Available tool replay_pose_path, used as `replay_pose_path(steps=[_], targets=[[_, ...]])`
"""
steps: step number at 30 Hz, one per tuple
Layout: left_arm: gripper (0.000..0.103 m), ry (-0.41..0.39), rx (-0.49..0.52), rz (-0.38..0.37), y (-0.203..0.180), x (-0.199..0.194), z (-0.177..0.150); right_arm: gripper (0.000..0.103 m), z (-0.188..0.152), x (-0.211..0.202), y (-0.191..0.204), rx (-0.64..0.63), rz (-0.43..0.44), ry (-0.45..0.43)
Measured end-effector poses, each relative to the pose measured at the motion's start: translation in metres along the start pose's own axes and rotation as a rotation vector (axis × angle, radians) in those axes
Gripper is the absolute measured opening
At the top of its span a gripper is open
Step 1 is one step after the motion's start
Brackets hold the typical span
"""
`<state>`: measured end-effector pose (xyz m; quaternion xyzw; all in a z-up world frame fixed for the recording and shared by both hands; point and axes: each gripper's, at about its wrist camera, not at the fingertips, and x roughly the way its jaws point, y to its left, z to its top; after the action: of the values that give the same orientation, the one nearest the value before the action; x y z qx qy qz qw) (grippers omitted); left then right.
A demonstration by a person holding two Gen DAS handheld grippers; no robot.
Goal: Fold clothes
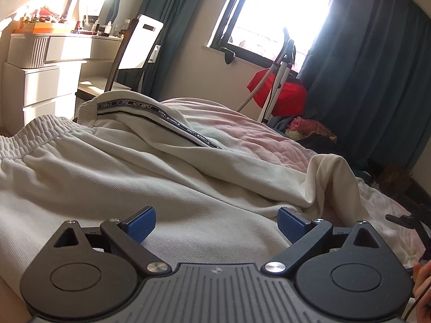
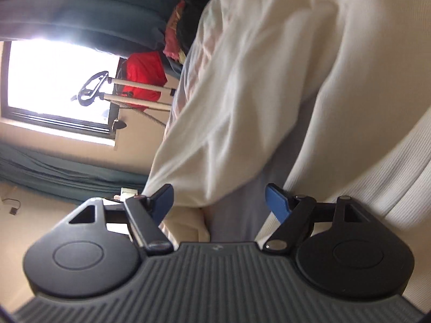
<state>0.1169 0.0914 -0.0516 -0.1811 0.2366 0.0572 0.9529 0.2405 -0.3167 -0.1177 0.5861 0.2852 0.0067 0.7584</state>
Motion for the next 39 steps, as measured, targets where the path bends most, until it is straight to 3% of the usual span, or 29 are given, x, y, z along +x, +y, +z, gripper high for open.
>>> replay_pose_path(steps=[3, 5, 6, 8, 9, 11, 13, 16, 18, 22, 26, 29, 34, 36, 39], targets=[[0.098, -0.013, 0.009, 0.01, -0.001, 0.0, -0.001, 0.075, 0.004, 0.013, -0.004, 0.022, -0.004, -0.104], [0.098, -0.011, 0.006, 0.01, -0.001, 0.003, -0.002, 0.074, 0.021, 0.015, -0.005, 0.058, -0.022, -0.223], [0.098, -0.01, 0.006, 0.009, -0.001, 0.004, -0.003, 0.068, 0.032, 0.015, -0.001, 0.051, -0.057, -0.278], [0.098, -0.011, 0.009, 0.008, -0.001, 0.006, -0.004, 0.033, 0.057, 0.014, 0.008, 0.014, -0.149, -0.382], [0.098, -0.012, 0.01, 0.008, -0.001, 0.008, -0.004, 0.008, 0.069, 0.014, 0.015, -0.017, -0.205, -0.41], [0.098, -0.008, 0.006, 0.013, 0.0, 0.01, -0.004, 0.008, 0.097, 0.012, 0.038, -0.128, -0.29, -0.465], [0.098, 0.002, -0.003, 0.013, 0.001, 0.012, -0.003, 0.007, 0.122, 0.007, 0.073, -0.333, -0.387, -0.512], [0.098, -0.007, -0.01, 0.0, 0.002, 0.009, -0.002, 0.007, 0.149, -0.019, 0.092, -0.454, -0.379, -0.578], [0.098, -0.009, 0.0, -0.004, 0.001, 0.008, -0.002, 0.007, 0.157, -0.035, 0.078, -0.507, -0.416, -0.589], [0.098, 0.001, 0.022, -0.011, -0.003, 0.006, -0.005, 0.008, 0.168, -0.049, -0.006, -0.397, -0.495, -0.462], [0.098, -0.011, 0.054, -0.016, -0.009, 0.001, -0.008, 0.006, 0.156, -0.06, -0.067, -0.266, -0.385, -0.439], [0.098, -0.012, 0.072, -0.008, -0.013, 0.001, -0.009, 0.006, 0.154, -0.06, -0.058, -0.288, -0.398, -0.449], [0.098, -0.007, 0.092, 0.008, -0.018, 0.004, -0.011, 0.008, 0.156, -0.074, -0.008, -0.466, -0.369, -0.572], [0.098, -0.002, 0.102, 0.008, -0.019, 0.005, -0.012, 0.008, 0.163, -0.078, -0.005, -0.478, -0.368, -0.594], [0.098, 0.006, 0.114, 0.008, -0.022, 0.008, -0.015, 0.008, 0.169, -0.08, -0.029, -0.396, -0.409, -0.575]])
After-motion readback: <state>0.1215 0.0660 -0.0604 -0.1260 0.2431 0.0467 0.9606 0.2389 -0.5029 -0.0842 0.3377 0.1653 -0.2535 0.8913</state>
